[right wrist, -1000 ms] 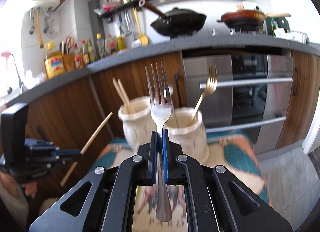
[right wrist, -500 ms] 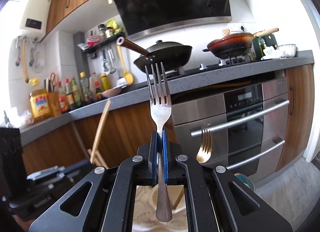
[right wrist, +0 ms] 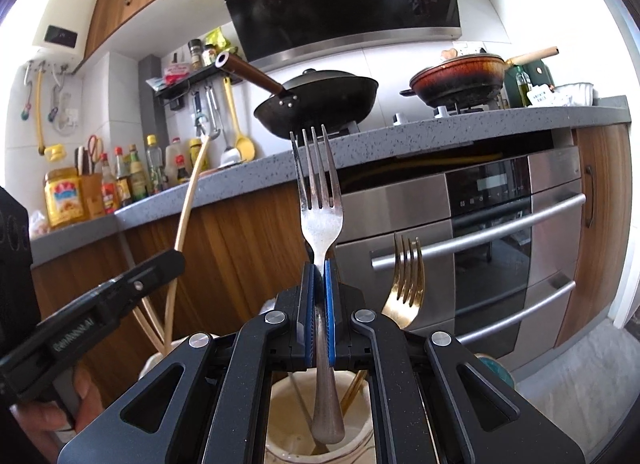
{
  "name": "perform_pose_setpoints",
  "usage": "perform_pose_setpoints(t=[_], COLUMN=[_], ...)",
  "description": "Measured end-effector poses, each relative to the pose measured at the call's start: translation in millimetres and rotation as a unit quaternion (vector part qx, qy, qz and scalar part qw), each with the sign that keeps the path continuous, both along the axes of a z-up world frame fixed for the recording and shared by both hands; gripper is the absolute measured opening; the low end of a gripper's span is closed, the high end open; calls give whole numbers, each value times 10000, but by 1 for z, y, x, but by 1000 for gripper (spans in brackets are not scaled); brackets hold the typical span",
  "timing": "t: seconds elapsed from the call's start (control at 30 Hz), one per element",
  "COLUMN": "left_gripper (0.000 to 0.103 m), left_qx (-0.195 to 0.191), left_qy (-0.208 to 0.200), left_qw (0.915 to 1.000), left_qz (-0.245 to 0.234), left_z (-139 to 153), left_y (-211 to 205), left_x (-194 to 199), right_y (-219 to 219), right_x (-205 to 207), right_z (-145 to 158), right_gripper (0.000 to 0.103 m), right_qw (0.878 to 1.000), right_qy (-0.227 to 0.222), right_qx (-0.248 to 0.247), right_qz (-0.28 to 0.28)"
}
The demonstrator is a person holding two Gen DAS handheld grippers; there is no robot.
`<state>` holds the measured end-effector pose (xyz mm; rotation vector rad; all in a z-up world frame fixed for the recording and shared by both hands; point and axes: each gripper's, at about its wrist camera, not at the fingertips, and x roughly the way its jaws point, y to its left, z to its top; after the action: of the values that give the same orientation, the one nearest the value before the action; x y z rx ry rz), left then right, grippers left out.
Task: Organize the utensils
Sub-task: 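Release the chopstick into the larger pot while the right tool releases the fork into the smaller pot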
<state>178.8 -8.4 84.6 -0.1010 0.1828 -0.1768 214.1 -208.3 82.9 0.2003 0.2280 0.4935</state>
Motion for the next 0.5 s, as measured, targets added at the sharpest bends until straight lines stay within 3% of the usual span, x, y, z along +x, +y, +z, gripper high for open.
perform_pose_setpoints(t=[0.2,0.5], left_gripper=[5,5], left_qx=[97,394], left_qy=[430,1164], left_qw=[9990,9924], left_qz=[-27,-62], left_z=[-16,-25], left_y=[2,0], left_x=[-3,-15], right_y=[4,7], right_x=[1,4], right_z=[-10,-26], right_gripper=[6,6], right_qw=[9996,9960], right_qy=[94,685], right_qx=[-243,-514], right_qz=[65,253])
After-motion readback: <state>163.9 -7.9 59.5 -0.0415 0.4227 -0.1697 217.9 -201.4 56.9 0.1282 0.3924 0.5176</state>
